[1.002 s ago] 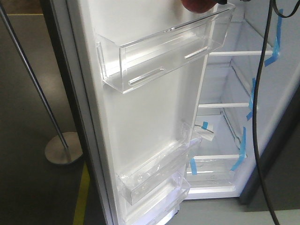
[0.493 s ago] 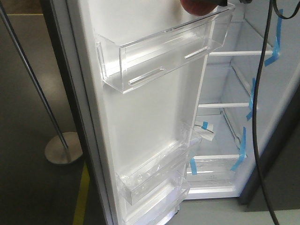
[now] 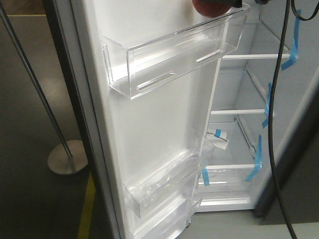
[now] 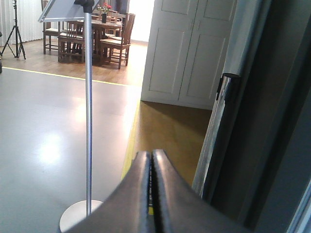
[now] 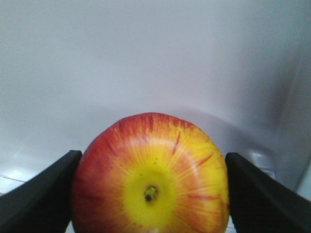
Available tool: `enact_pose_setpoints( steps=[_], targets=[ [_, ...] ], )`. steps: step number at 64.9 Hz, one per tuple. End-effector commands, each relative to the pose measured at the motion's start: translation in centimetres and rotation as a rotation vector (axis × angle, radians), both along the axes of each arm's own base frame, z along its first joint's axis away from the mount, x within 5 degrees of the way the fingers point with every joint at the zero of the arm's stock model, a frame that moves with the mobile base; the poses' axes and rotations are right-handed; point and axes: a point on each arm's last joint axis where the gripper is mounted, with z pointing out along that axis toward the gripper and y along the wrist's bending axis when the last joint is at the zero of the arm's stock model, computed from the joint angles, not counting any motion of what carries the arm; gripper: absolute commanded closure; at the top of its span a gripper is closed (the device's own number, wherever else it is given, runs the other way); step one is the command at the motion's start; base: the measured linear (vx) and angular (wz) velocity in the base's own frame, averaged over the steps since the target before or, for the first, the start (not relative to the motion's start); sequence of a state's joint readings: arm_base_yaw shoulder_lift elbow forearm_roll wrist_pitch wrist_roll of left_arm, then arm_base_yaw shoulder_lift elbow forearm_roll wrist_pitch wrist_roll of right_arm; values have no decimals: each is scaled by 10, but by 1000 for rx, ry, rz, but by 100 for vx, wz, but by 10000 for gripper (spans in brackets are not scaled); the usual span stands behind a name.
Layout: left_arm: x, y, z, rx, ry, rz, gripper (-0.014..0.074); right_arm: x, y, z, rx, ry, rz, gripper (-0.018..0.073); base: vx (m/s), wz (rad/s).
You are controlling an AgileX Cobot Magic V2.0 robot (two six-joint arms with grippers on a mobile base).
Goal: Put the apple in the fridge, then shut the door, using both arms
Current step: 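Move the right gripper with the apple over the upper door bin, then open the right gripper to drop the apple into the door bin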
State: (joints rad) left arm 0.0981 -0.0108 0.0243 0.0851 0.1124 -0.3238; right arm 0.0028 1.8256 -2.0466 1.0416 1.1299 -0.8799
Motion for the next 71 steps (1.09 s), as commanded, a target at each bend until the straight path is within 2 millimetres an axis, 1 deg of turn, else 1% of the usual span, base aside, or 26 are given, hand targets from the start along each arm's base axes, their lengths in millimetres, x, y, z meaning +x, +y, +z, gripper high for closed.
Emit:
enact_pose_setpoints(
  steps=[1, 22, 41, 59, 71],
  targets=[
    [-2, -1, 14, -1, -111, -6, 603, -18, 0, 34, 73, -99, -19, 11, 0, 0],
    [-2, -1, 14, -1, -111, -6, 603, -17, 0, 35, 81, -106, -26, -12, 0, 0],
    [-2, -1, 14, -1, -111, -6, 603, -17, 0, 35, 83, -108, -29, -13, 0, 0],
    [-2, -1, 14, -1, -111, -6, 603, -18, 0, 34, 77, -106, -17, -66, 0, 0],
    [-2, -1, 14, -1, -111, -6, 603, -18, 0, 35, 79, -107, -18, -58, 0, 0]
  ],
)
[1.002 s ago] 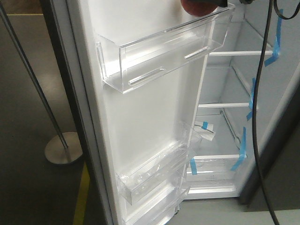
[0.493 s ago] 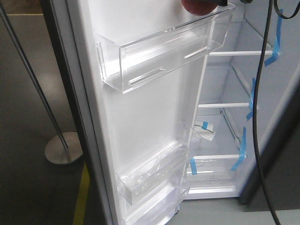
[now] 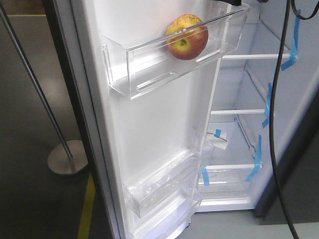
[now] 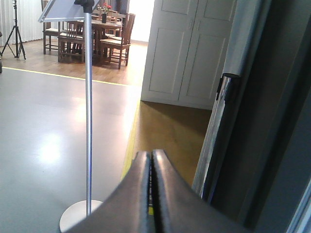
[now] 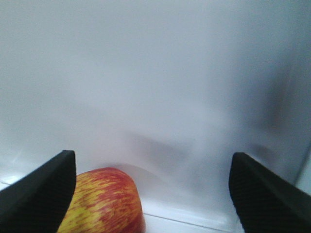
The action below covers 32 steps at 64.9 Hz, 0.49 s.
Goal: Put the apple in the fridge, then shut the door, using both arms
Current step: 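Open the right gripper to drop the apple into the door bin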
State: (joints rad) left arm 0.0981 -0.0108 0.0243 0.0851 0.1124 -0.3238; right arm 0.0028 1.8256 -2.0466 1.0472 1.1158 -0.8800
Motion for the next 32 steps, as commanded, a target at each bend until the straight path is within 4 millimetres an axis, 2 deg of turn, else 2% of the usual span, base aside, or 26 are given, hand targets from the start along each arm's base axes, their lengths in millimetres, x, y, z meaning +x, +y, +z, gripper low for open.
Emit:
enact_pose_setpoints(
  steps=[1, 10, 17, 24, 32],
  targets=[
    [-2, -1, 14, -1, -111, -6, 603, -19, 0, 34, 73, -101, -10, -55, 0, 0],
    [-2, -1, 14, -1, -111, -6, 603, -22, 1, 39, 127, -101, 5, 0, 0, 0],
    [-2, -1, 14, -1, -111, -6, 603, -32, 2, 50, 169, -113, 17, 109, 0, 0],
    [-2, -1, 14, -1, -111, -6, 603, -48, 3, 65, 181, -147, 35, 286, 0, 0],
    [-2, -1, 14, -1, -111, -6, 603, -74, 4, 82, 131, -214, 61, 560, 0, 0]
  ],
)
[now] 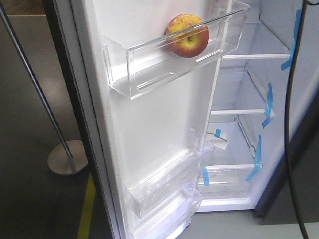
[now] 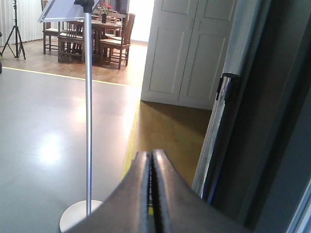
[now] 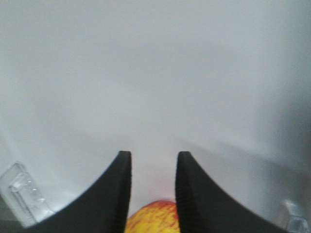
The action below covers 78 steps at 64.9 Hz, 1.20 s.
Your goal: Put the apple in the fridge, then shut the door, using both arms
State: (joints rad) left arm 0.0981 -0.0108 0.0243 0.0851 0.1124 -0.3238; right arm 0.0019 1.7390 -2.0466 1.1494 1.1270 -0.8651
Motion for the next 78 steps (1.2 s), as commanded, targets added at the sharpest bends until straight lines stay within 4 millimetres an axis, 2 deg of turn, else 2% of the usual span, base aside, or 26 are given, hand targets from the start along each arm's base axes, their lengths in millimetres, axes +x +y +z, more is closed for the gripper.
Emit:
enact_pose_setpoints(
  steps=[1, 13, 24, 37, 43, 56, 61, 70, 78],
  targets=[
    [-2, -1, 14, -1, -111, -6, 603, -44, 0, 45, 21, -156, 17, 576, 0, 0],
    [-2, -1, 14, -1, -111, -6, 603, -93, -1, 66, -96, -227, 24, 564, 0, 0],
    [-2, -1, 14, -1, -111, -6, 603, -125, -7, 61, -197, -229, -41, 564, 0, 0],
    [-2, -1, 14, -1, -111, -6, 603, -161, -12, 26, -193, -175, -144, 564, 0, 0],
    [-2, -1, 16, -10, -133, -8, 603, -179, -16, 1, -171, -146, -208, 564, 0, 0],
    [-3, -1, 23, -189, -212, -19, 603, -218, -20, -58, -156, -72, -269, 564, 0, 0],
    [-4, -1, 25, -209, -238, -21, 603, -235, -21, -79, -152, -50, -284, 564, 0, 0],
    [-4, -1, 26, -209, -251, -22, 603, -257, -21, -107, -145, -25, -293, 564, 0, 0],
    [-5, -1, 32, -251, -325, -32, 603, -269, -22, -121, -153, -30, -301, 564, 0, 0]
  ],
)
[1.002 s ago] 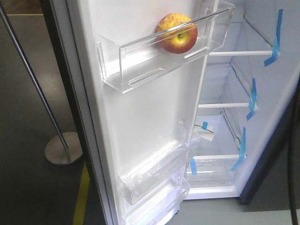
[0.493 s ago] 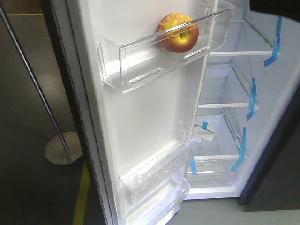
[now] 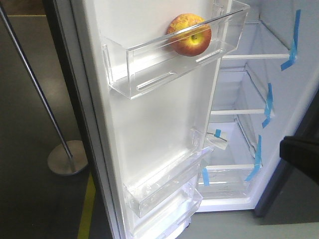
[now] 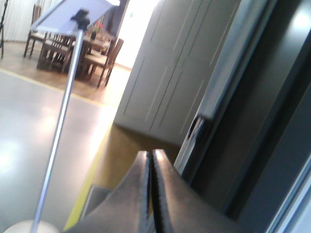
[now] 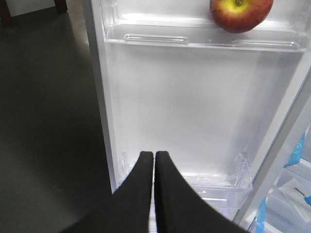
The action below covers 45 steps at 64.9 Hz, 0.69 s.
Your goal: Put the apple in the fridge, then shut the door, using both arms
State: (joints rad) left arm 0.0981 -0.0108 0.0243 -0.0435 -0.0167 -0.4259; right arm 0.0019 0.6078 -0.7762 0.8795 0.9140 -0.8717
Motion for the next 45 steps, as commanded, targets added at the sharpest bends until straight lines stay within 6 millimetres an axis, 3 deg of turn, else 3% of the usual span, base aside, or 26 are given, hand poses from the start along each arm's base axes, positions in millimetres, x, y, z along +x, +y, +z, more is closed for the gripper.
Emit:
enact_pose_setpoints(
  steps=[1, 15, 23, 34, 45],
  targets=[
    [-5, 0, 22, -58, -187, -5, 603, -5, -2, 4, 39, -61, -40, 564, 0, 0],
    [-15, 2, 44, -387, -482, -97, 603, -11, -2, 4, 39, -74, -38, 564, 0, 0],
    [-19, 1, 56, -514, -553, -163, 603, -11, -2, 4, 40, -74, -37, 564, 0, 0],
    [-26, -7, 99, -383, -595, -224, 603, -11, -2, 4, 41, -73, -38, 564, 0, 0],
    [-23, -15, 164, -246, -622, -288, 603, -11, -1, 4, 57, -64, -41, 564, 0, 0]
  ],
)
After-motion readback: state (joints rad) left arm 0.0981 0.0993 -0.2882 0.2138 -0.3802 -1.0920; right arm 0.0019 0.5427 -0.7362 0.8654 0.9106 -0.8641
